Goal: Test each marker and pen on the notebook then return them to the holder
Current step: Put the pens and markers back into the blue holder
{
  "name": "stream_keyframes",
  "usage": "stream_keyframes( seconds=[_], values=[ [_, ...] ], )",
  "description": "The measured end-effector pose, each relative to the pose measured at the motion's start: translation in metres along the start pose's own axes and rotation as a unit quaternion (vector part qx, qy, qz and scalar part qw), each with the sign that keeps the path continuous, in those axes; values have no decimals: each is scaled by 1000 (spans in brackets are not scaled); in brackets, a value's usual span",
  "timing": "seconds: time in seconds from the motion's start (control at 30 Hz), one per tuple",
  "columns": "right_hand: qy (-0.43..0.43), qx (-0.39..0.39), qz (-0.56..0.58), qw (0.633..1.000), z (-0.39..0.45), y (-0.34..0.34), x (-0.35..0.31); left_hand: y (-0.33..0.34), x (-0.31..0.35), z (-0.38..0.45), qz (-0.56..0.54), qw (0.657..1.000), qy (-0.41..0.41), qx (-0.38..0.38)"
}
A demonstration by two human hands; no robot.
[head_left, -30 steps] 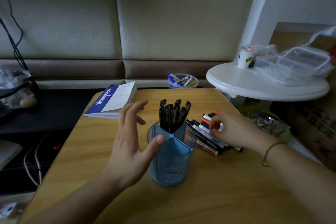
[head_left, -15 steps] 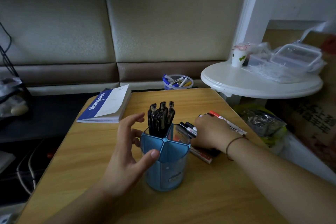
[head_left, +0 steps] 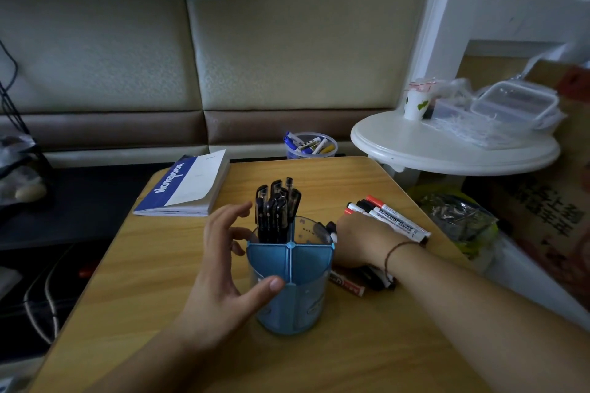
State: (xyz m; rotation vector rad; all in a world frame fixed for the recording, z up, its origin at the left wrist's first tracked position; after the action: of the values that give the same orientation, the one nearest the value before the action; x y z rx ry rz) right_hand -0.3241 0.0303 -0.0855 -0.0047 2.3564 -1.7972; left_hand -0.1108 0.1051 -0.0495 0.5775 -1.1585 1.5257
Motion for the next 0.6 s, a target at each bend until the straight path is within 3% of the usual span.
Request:
stream_keyframes(
  seconds=[0.33,0.4,0.6],
  values=[
    [49,137,218,965,-39,-77,59,1,0,-2,-6,1000,16,-15],
    [38,154,169,973,-38,-76,61,2,0,-2,-15,1000,15,-20],
    [58,88,-30,994,-23,-35,49,3,-1,-2,-36,999,17,-20]
  ],
)
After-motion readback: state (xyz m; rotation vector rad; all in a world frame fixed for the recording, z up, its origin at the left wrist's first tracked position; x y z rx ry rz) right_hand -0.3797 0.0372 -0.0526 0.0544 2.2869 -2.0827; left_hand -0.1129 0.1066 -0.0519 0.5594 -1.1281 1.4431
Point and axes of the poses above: each hand's wrist, its own z-axis towards the middle knuckle, its own y-axis out of the palm, x = y × z, the point moved 8 cm from there along z, towards the middle knuckle, and after that the axes turned 9 degrees about -y, right-handed, at the moved point
